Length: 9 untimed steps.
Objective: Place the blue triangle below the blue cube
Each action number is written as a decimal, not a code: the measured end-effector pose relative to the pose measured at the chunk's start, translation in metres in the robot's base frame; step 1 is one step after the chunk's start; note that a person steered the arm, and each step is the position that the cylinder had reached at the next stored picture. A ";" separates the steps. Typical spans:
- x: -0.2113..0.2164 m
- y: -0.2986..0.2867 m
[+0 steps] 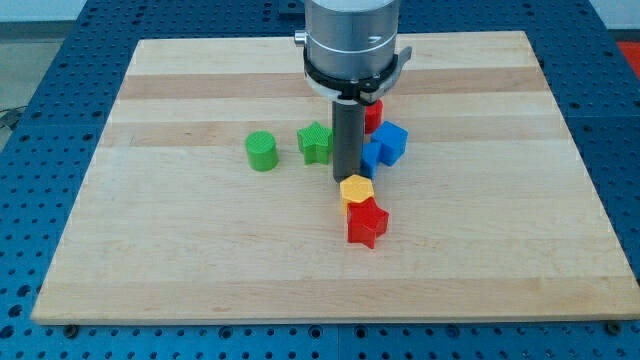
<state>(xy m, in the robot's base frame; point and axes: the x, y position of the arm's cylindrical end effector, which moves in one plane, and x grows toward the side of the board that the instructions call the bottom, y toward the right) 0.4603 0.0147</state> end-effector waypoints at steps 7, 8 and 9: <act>-0.023 0.027; -0.023 0.027; -0.019 0.009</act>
